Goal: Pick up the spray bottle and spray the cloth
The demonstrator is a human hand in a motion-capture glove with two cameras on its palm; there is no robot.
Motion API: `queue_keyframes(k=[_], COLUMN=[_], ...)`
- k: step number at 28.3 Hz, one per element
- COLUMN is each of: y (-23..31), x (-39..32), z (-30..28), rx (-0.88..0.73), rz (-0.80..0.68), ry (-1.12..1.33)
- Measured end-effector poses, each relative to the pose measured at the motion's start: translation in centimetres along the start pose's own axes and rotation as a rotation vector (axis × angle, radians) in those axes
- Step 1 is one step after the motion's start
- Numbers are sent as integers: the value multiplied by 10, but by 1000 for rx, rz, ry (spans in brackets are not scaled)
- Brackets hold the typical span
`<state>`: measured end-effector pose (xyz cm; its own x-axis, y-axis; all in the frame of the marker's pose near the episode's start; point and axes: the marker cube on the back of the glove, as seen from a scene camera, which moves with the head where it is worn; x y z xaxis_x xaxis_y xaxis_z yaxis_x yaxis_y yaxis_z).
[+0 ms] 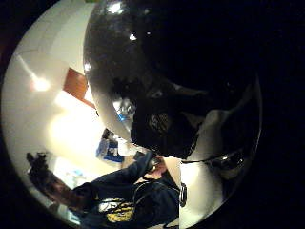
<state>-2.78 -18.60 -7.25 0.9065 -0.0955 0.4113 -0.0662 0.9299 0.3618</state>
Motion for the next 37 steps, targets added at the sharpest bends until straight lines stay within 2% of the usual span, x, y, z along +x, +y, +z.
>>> queue_keyframes(k=[4, 15, 23, 37], y=[2, 6, -17, -63], x=[-2, -12, -21, -36], z=[-8, -14, -3, 35], rx=[2, -37, -37, 72], rz=[38, 44, 60, 93], ry=[-124, -234, -404, -670])
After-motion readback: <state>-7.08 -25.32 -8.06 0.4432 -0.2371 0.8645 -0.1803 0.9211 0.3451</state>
